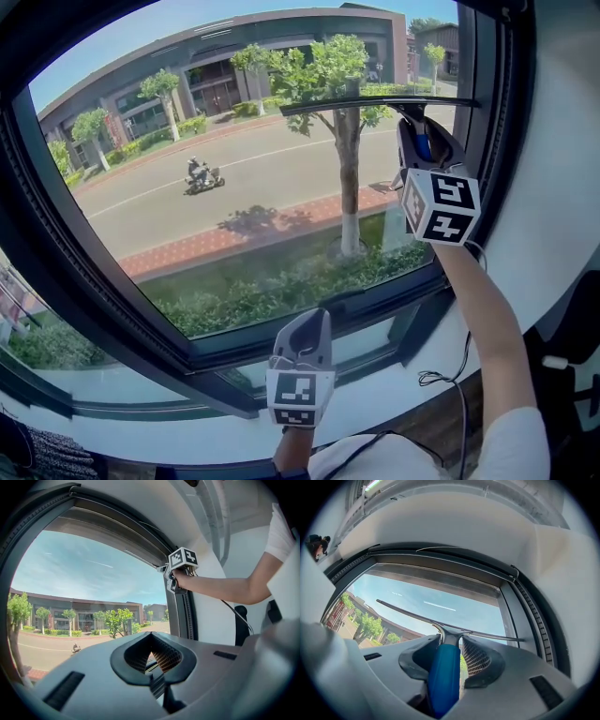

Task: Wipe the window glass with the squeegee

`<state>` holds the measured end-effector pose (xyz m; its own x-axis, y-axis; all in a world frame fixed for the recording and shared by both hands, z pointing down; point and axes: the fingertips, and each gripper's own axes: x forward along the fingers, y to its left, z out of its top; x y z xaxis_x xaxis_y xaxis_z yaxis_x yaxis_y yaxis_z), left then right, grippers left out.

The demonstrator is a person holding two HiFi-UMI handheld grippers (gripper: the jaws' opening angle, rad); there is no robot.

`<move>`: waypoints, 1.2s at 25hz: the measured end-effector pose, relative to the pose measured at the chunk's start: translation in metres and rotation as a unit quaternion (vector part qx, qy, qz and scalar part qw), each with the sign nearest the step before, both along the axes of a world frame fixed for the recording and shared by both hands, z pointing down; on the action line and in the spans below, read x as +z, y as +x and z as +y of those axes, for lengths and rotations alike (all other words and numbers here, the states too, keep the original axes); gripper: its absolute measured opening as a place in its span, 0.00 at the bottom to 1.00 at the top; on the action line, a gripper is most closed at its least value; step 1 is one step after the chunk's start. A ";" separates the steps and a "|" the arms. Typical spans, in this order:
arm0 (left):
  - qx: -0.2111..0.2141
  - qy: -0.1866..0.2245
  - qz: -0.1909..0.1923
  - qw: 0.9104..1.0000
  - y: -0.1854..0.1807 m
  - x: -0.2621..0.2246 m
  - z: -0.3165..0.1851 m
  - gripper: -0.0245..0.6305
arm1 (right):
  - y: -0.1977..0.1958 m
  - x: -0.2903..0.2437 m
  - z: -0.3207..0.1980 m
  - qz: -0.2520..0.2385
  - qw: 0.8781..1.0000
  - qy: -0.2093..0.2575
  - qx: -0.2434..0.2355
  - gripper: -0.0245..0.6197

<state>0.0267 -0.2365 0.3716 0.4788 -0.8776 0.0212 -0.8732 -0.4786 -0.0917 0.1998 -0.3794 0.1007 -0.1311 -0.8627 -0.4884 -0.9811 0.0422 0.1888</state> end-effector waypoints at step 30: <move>0.002 -0.001 -0.010 1.000 0.004 0.000 0.000 0.04 | 0.001 0.054 0.002 0.023 0.999 -0.031 0.004 0.27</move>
